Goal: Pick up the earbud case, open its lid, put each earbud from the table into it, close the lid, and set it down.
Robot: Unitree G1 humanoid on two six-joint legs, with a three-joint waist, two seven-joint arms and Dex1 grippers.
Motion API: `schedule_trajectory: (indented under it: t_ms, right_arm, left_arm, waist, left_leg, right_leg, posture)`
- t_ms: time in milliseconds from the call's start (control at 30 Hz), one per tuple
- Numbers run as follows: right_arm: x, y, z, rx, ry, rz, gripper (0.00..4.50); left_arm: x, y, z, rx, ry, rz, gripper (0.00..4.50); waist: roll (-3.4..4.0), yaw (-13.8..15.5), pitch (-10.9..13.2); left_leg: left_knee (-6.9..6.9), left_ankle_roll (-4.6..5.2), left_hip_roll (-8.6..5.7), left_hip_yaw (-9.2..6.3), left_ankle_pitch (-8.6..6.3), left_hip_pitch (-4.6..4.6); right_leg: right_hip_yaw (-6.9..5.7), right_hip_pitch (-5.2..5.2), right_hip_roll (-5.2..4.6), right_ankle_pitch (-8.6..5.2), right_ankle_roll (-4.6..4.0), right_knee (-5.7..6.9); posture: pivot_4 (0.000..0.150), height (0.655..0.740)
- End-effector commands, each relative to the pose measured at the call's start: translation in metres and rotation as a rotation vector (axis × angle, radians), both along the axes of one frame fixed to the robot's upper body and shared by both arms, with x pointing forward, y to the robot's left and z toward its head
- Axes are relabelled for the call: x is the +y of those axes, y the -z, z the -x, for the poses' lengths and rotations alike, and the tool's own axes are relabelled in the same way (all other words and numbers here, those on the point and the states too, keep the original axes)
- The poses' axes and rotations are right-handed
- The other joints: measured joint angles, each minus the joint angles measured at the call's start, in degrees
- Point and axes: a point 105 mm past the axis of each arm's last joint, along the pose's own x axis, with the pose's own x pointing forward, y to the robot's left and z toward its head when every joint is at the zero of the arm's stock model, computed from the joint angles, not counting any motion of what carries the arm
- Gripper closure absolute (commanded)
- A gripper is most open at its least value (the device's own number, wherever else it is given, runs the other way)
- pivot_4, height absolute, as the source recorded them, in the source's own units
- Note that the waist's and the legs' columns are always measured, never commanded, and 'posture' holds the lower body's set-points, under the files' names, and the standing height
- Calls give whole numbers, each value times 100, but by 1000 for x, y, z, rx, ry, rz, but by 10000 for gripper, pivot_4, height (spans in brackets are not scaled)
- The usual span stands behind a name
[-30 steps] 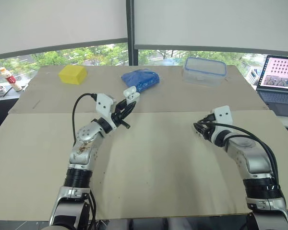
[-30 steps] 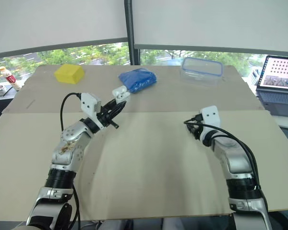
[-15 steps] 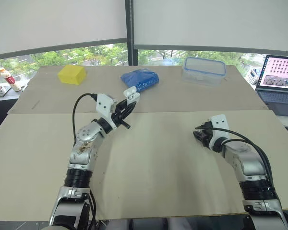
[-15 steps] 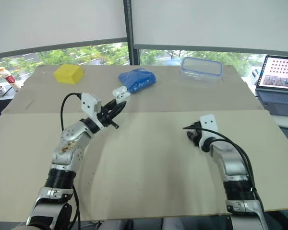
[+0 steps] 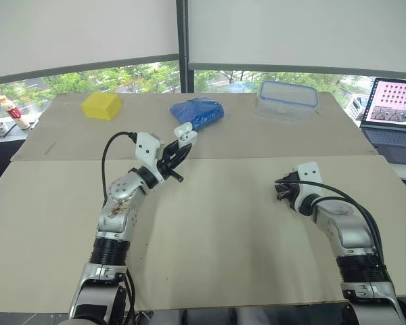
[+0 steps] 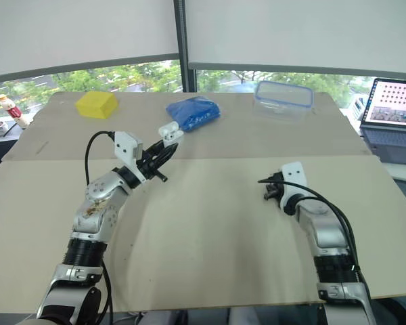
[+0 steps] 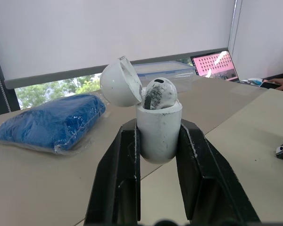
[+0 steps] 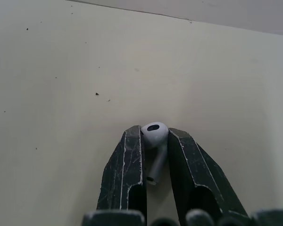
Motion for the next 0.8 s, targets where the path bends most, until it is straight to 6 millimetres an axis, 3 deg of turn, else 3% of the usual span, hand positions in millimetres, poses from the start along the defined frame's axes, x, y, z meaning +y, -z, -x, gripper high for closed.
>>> schedule_trajectory:
  t_ms: [33, 133, 233, 500, 633, 800]
  right_arm:
    - [-2, -12, 0, -51, -2, -62, 41901]
    - [6, -20, 14, -17, -167, -23, 41901]
    - [0, -19, 39, 90, -390, 138, 41901]
    - [-50, -5, 95, 470, -779, 485, 41901]
    - [-76, -1, 102, 560, -863, 623, 41901]
    - [-93, 9, 99, 594, -857, 676, 41901]
  left_arm:
    - [-3, -11, 3, -50, 13, -1, 39526]
    - [-3, -10, 4, -48, 11, 6, 39526]
    - [-4, -6, 5, -43, 10, 8, 39526]
    - [-4, -1, 11, -40, 1, 10, 39526]
    - [1, 0, 13, -38, -21, 14, 39526]
    - [6, 2, 15, -34, -43, 12, 39526]
  waist:
    - [0, -1, 0]
    - [1, 12, 0]
    - [12, 43, 6]
    - [18, 13, 8]
    - [18, 16, 9]
    - [15, 54, 8]
  left_leg:
    - [0, 0, 0, 0, 0, 0]
    - [-1, 0, 1, -1, 0, 0]
    - [5, 9, -1, 0, -5, -6]
    - [8, 17, 4, 0, -10, 29]
    - [3, 19, 11, 1, -13, 64]
    - [4, 18, 12, 1, -13, 72]
  right_leg:
    - [0, 0, 0, 0, 0, 0]
    - [0, 0, 0, 0, 0, 0]
    - [-1, 0, -4, 0, 2, -4]
    - [-9, 48, 4, -3, 7, -67]
    - [-8, 85, 2, -5, 11, -78]
    - [-7, 93, -1, -5, 11, -78]
  posture:
    - [1500, 7400]
    - [1500, 7400]
    - [1500, 7400]
    - [1500, 7400]
    - [1500, 7400]
    - [1500, 7400]
